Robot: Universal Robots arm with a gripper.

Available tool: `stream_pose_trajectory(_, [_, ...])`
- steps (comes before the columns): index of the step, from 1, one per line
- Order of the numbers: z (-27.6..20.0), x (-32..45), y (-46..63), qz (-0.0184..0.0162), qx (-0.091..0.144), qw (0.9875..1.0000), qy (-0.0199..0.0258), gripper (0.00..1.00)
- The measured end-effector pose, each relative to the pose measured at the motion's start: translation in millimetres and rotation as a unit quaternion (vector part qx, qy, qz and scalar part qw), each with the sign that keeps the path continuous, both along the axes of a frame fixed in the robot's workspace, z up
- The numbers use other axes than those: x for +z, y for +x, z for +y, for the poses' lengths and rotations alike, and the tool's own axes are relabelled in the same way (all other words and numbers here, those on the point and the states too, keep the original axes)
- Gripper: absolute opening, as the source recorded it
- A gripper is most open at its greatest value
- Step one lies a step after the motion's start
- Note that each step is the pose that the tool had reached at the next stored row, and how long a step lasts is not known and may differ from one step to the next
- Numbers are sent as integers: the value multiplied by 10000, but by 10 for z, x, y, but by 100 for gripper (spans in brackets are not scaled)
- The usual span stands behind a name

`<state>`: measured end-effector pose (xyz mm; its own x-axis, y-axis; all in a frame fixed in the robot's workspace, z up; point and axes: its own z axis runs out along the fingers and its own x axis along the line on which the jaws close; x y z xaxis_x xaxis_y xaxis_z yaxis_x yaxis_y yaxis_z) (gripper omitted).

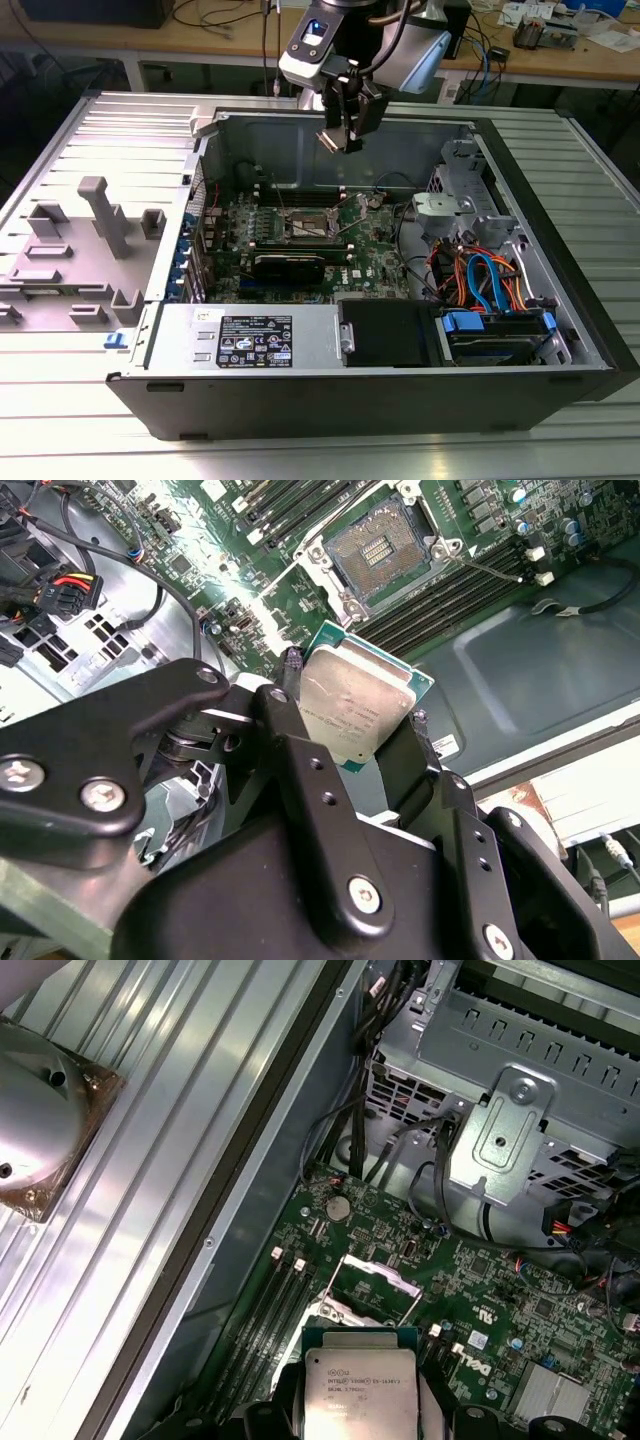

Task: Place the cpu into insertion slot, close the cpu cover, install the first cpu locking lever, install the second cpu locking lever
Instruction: 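Place the cpu into insertion slot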

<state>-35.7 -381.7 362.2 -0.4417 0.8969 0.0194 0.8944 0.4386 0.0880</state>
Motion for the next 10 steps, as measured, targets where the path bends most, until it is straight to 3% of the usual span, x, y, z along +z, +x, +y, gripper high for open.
stream_pose_trajectory(1, [0,0,0,0,0,10000,0,55])
stream_pose_trajectory(3, [0,-19,0,2,-375,9993,-1,55])
stream_pose_trajectory(5, [0,-27,-27,4,-532,9986,0,55])
stream_pose_trajectory(10, [-1,-28,-28,4,-549,9985,0,55])
